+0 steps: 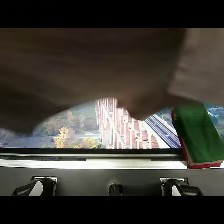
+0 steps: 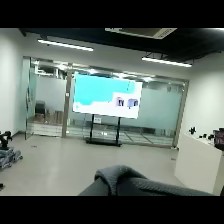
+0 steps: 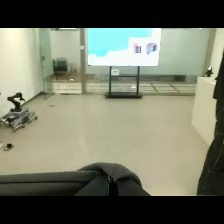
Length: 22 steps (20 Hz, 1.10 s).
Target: Fold the shirts.
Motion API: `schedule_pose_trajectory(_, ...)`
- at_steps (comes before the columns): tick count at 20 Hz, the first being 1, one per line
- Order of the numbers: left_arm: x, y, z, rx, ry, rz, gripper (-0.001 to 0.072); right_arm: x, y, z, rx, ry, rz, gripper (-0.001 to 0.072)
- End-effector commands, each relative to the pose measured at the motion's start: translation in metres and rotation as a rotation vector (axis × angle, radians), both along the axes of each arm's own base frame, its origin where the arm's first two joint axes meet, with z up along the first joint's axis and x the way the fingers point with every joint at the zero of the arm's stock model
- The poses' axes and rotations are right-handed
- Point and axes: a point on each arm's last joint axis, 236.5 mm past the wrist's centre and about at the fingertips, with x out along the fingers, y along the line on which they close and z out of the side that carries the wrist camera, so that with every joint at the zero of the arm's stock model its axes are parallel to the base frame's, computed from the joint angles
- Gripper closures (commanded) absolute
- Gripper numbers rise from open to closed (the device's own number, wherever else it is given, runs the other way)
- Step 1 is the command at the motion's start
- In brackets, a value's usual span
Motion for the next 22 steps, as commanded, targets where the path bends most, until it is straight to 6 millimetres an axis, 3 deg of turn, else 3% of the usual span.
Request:
schedule_pose_trajectory(1,0.035,0.006,-0.036,-0.012,0.164,-0.019,0.0682,0.009,-0.013,-0.031,0.027,0.132,-0.048,0.0663)
schedule_pose_trajectory(3,0.086,0.017,-0.1,-0.033,0.422,-0.055,0.0682,0.051,-0.017,-0.087,0.045,0.358,-0.046,0.0663)
schedule_pose_trajectory(7,0.187,0.037,-0.287,-0.077,0.974,-0.172,0.0682,0.143,-0.024,-0.273,0.098,1.038,-0.023,0.0663)
schedule_pose_trajectory(10,0.234,0.042,-0.453,-0.137,1.321,-0.195,0.0682,0.207,-0.018,-0.404,0.17,1.358,0.032,0.0663)
schedule_pose_trajectory(12,0.258,0.045,-0.533,-0.171,1.44,-0.185,0.0682,0.242,-0.002,-0.481,0.293,1.478,0.076,0.0663)
schedule_pose_trajectory(14,0.286,0.042,-0.58,-0.23,1.468,-0.195,0.0682,0.277,0.02,-0.533,0.417,1.484,0.151,0.0663)
schedule_pose_trajectory(16,0.314,0.037,-0.598,-0.292,1.438,-0.211,0.0681,0.309,0.03,-0.559,0.499,1.418,0.179,0.0663)
schedule_pose_trajectory(19,0.334,0.035,-0.597,-0.326,1.394,-0.228,0.0681,0.34,0.021,-0.552,0.517,1.283,0.146,0.0662)
schedule_pose_trajectory(20,0.332,0.036,-0.593,-0.287,1.388,-0.244,0.0681,0.337,0.019,-0.546,0.51,1.285,0.146,0.0662)
schedule_pose_trajectory(22,0.311,0.031,-0.593,-0.243,1.456,-0.302,0.0681,0.308,0.016,-0.541,0.476,1.387,0.159,0.0662)
